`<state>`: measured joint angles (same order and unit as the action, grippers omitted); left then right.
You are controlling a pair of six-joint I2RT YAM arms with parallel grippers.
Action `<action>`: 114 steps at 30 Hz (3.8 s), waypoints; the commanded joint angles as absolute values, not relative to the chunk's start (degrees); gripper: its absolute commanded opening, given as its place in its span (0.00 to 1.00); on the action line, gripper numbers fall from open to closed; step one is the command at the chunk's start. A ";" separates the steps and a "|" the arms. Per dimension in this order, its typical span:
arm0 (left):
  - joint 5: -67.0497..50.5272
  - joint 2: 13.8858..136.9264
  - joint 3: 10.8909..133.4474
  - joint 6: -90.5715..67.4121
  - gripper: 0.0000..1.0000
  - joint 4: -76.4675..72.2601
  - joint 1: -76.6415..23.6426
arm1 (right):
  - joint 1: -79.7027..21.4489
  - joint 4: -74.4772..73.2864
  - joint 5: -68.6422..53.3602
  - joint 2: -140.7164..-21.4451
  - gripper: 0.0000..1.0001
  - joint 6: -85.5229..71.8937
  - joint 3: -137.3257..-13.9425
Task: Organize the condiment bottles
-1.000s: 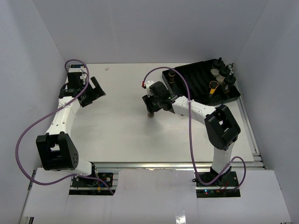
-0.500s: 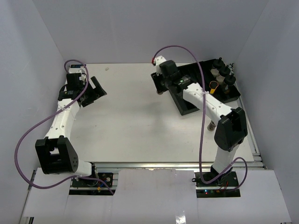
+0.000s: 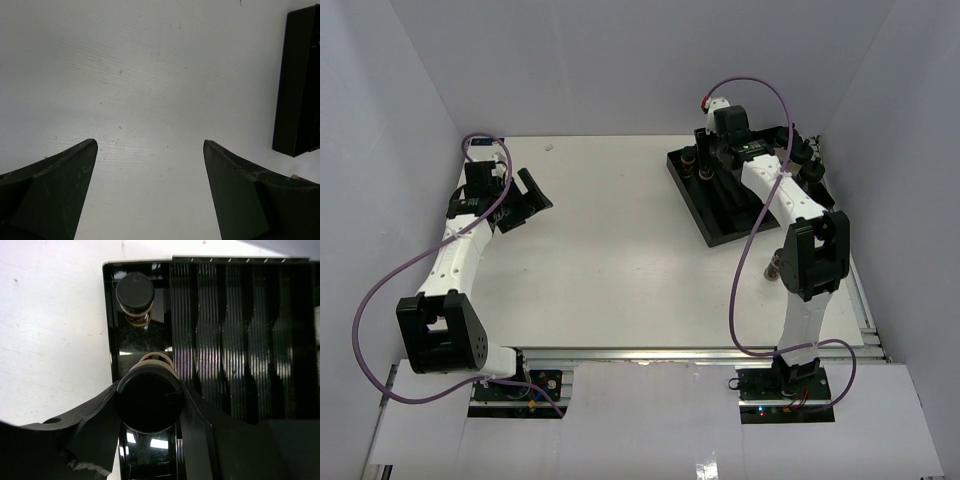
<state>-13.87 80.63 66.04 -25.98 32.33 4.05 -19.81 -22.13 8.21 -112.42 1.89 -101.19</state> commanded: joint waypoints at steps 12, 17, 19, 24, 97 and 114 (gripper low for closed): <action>-16.96 83.76 64.60 -27.16 0.98 27.34 4.31 | -19.52 -10.91 4.56 -117.05 0.08 1.05 -97.92; -16.79 84.25 64.74 -26.80 0.98 27.29 4.36 | -19.42 -9.83 4.51 -118.25 0.08 0.48 -96.72; -16.79 84.23 64.72 -26.66 0.98 27.25 4.39 | -19.42 -8.37 4.34 -118.27 0.10 0.44 -95.18; -16.81 84.06 64.29 -26.63 0.98 27.00 4.33 | -19.45 -7.46 4.22 -118.94 0.20 0.44 -93.55; -14.87 76.13 53.07 -21.71 0.98 28.90 -2.90 | -1.83 -17.60 13.64 -68.11 0.64 -9.76 -41.17; -15.65 74.53 53.17 -22.24 0.98 28.65 -2.90 | -8.88 -27.17 10.23 -64.79 0.08 -9.45 -57.86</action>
